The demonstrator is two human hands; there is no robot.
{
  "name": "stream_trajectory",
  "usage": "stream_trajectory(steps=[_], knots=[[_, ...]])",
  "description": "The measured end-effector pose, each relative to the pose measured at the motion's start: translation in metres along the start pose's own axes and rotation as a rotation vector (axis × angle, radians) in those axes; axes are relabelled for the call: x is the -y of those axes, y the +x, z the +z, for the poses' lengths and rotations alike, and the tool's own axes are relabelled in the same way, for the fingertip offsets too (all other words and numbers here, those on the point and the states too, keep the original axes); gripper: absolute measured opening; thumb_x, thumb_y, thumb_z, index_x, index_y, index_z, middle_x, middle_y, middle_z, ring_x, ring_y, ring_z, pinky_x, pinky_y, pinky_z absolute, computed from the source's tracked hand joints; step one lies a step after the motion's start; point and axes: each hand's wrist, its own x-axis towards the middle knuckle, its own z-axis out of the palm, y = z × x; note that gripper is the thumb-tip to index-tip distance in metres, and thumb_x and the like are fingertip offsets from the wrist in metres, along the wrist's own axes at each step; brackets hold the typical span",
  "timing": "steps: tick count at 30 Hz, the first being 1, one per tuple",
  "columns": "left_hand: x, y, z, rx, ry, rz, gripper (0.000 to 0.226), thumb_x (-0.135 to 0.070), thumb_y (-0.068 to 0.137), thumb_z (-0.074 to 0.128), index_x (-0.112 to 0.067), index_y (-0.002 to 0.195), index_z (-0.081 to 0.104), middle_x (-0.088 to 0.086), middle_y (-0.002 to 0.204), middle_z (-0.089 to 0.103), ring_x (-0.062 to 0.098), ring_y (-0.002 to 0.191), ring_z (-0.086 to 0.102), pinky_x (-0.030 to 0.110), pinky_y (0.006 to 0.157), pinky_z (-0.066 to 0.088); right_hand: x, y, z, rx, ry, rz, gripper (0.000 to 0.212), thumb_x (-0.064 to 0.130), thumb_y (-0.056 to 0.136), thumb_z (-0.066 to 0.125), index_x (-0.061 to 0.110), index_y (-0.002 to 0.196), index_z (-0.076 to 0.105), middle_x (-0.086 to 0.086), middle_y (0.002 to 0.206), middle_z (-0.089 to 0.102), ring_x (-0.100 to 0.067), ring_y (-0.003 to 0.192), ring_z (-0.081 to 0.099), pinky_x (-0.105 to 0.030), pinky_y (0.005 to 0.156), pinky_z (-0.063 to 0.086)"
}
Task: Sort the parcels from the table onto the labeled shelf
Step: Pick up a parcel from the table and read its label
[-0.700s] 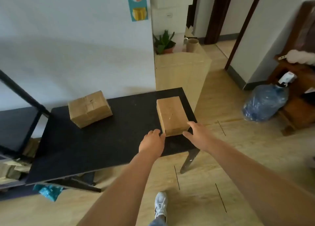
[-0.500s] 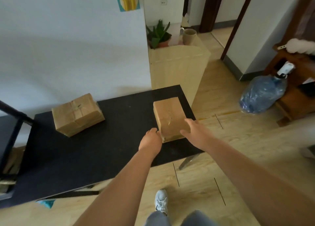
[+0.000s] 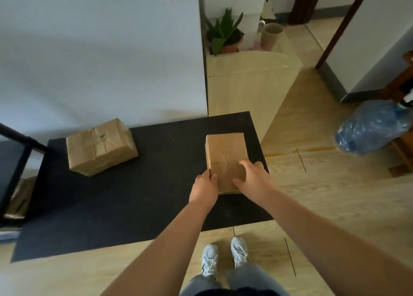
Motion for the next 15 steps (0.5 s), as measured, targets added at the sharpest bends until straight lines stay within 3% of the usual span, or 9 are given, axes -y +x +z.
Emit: stream_trajectory(steps=[5, 8, 12, 15], knots=[[-0.003, -0.004, -0.008, -0.129, -0.113, 0.015, 0.042, -0.034, 0.106, 0.038, -0.023, 0.146, 0.046, 0.004, 0.139, 0.052, 0.012, 0.101, 0.057, 0.027, 0.077, 0.049, 0.0, 0.007, 0.0, 0.027, 0.072, -0.041, 0.062, 0.034, 0.095, 0.065, 0.026, 0.15, 0.037, -0.008, 0.141, 0.047, -0.022, 0.113, 0.062, -0.027, 0.084, 0.051], [-0.006, -0.013, -0.011, -0.198, -0.216, 0.059, 0.036, -0.037, 0.105, 0.04, -0.022, 0.137, 0.048, 0.005, 0.133, 0.053, 0.016, 0.101, 0.06, 0.024, 0.068, 0.051, 0.001, 0.011, 0.002, 0.063, 0.179, -0.043, 0.061, 0.034, 0.093, 0.067, 0.026, 0.147, 0.04, -0.007, 0.14, 0.051, -0.022, 0.112, 0.063, -0.025, 0.08, 0.048], [-0.008, -0.022, -0.019, -0.168, -0.296, 0.09, 0.033, -0.034, 0.106, 0.039, -0.027, 0.136, 0.051, -0.001, 0.141, 0.045, 0.013, 0.108, 0.052, 0.017, 0.066, 0.041, -0.002, 0.016, 0.009, 0.141, 0.354, -0.029, 0.059, 0.037, 0.091, 0.069, 0.029, 0.143, 0.041, -0.006, 0.138, 0.056, -0.016, 0.096, 0.061, -0.024, 0.074, 0.048], [-0.007, -0.025, -0.024, -0.151, -0.296, 0.128, 0.031, -0.03, 0.104, 0.046, -0.031, 0.135, 0.054, -0.002, 0.143, 0.044, 0.012, 0.111, 0.051, 0.017, 0.07, 0.043, -0.002, 0.018, 0.011, 0.133, 0.477, 0.032, 0.071, 0.031, 0.09, 0.072, 0.023, 0.148, 0.033, -0.01, 0.14, 0.054, -0.021, 0.105, 0.062, -0.027, 0.077, 0.05]])
